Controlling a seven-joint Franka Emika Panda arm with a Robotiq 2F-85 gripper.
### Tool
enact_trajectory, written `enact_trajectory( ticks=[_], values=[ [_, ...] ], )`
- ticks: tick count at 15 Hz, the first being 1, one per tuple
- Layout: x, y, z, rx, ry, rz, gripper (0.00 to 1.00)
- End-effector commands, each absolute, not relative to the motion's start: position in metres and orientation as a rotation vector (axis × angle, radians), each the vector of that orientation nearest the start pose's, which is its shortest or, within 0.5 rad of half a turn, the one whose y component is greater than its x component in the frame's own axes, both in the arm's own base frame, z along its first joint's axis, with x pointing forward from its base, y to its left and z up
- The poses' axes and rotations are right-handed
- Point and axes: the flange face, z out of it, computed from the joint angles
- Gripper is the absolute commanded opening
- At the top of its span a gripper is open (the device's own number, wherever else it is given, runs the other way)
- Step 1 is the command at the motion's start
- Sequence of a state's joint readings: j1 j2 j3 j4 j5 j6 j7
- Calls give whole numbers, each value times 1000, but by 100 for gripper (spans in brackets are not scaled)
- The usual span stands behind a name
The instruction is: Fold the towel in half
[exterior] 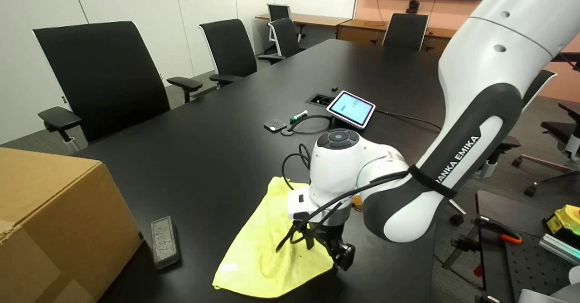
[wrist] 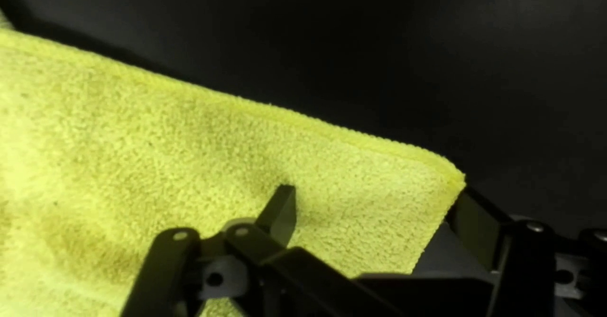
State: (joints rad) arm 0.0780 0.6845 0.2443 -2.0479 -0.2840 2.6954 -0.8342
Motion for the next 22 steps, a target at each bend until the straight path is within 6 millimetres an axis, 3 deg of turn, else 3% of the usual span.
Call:
enact_trajectory(
  ticks=[1, 5, 8, 10, 11, 14, 18, 22],
  values=[
    [549, 198, 107, -2407, -1979, -2, 53],
    [548, 198, 113, -2407, -1986, 13, 21],
    [547, 198, 121, -2405, -1996, 46, 6],
    [548, 198, 125, -2398, -2004, 81, 2],
    [546, 199, 130, -2393, -2010, 100, 7],
    [545, 200, 143, -2382, -2035, 168, 7],
    [545, 204, 176, -2376, -2081, 267, 7],
    [557, 222, 214, -2380, -2158, 298, 7]
  ],
)
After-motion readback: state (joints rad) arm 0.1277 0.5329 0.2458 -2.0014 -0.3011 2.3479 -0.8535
